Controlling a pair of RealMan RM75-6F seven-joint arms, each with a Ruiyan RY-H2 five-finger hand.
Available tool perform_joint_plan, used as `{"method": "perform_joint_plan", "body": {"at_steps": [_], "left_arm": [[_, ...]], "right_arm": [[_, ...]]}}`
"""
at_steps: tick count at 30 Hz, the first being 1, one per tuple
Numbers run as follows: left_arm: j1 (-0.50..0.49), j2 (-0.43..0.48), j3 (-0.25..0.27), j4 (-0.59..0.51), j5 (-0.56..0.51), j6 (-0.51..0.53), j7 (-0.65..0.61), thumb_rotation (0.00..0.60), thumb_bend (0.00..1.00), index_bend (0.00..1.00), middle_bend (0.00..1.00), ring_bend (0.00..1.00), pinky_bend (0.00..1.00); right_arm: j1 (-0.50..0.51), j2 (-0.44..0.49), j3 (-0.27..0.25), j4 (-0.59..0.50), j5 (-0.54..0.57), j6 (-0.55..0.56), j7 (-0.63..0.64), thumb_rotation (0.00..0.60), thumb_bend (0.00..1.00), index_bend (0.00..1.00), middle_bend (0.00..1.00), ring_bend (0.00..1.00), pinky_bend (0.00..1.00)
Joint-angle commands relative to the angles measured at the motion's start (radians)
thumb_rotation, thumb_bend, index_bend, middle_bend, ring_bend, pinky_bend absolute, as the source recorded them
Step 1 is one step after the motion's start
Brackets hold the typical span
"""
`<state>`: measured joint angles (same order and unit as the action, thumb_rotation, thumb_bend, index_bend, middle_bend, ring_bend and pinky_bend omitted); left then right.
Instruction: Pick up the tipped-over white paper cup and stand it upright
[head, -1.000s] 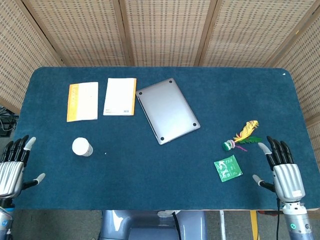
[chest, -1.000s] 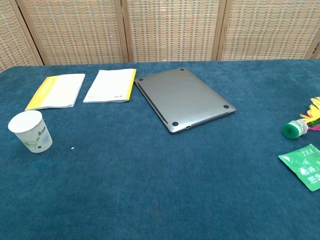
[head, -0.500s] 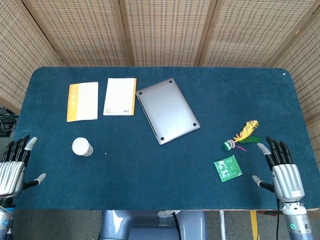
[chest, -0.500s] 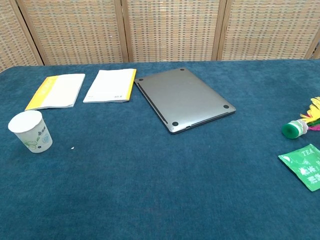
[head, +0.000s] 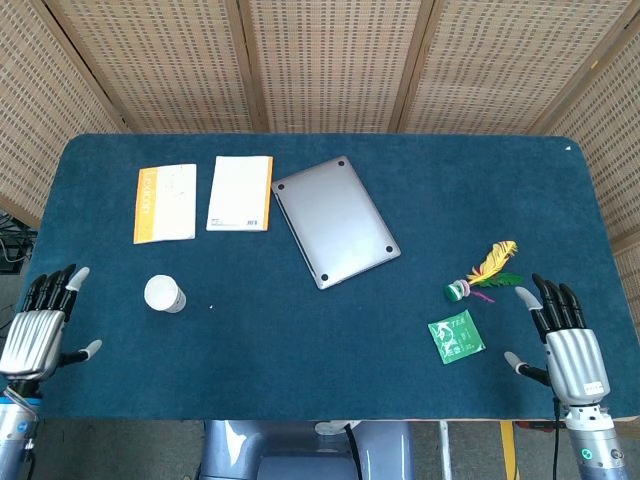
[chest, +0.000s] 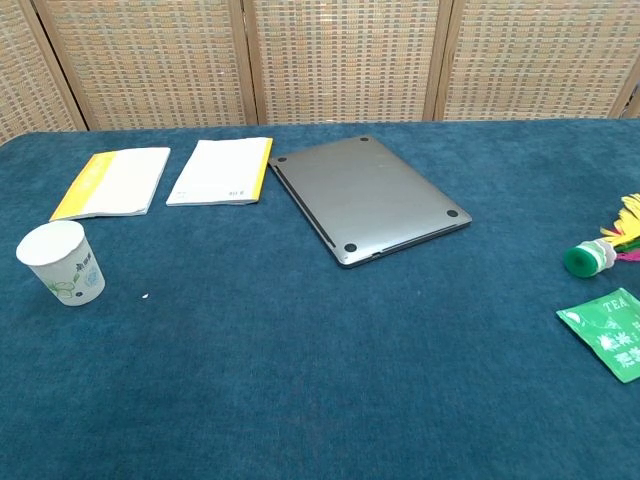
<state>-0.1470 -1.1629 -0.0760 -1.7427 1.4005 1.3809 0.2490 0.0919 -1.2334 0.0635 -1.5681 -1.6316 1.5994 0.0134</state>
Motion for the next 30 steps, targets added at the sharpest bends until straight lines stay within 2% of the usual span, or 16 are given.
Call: {"method": "perform_joint_plan", "body": {"at_steps": [1, 6, 15, 30], "left_arm": [[-0.062, -0.001, -0.036, -0.011, -0.069, -0.09, 0.037, 0.6, 0.18, 0.05, 0.0, 0.0, 0.0], [-0.135, -0.016, -0.069, -0.029, -0.178, -0.191, 0.109, 0.6, 0.19, 0.16, 0.0, 0.0, 0.0], [-0.24, -0.049, -0.094, -0.033, -0.335, -0.306, 0.213, 0.6, 0.2, 0.16, 0.0, 0.0, 0.0], [-0.345, -0.103, -0.09, -0.009, -0.525, -0.34, 0.33, 0.6, 0.22, 0.16, 0.0, 0.0, 0.0]], "right_arm": [[0.001, 0.0, -0.001, 0.0, 0.001, -0.003, 0.001, 0.6, 0.13, 0.0, 0.0, 0.0, 0.0], [0.002, 0.0, 0.0, 0.005, -0.003, -0.002, 0.014, 0.6, 0.13, 0.0, 0.0, 0.0, 0.0], [0.003, 0.0, 0.003, 0.013, -0.004, 0.004, 0.036, 0.6, 0.13, 0.0, 0.0, 0.0, 0.0], [0.002, 0.006, 0.007, 0.016, 0.001, 0.006, 0.061, 0.6, 0.13, 0.0, 0.0, 0.0, 0.0]]}}
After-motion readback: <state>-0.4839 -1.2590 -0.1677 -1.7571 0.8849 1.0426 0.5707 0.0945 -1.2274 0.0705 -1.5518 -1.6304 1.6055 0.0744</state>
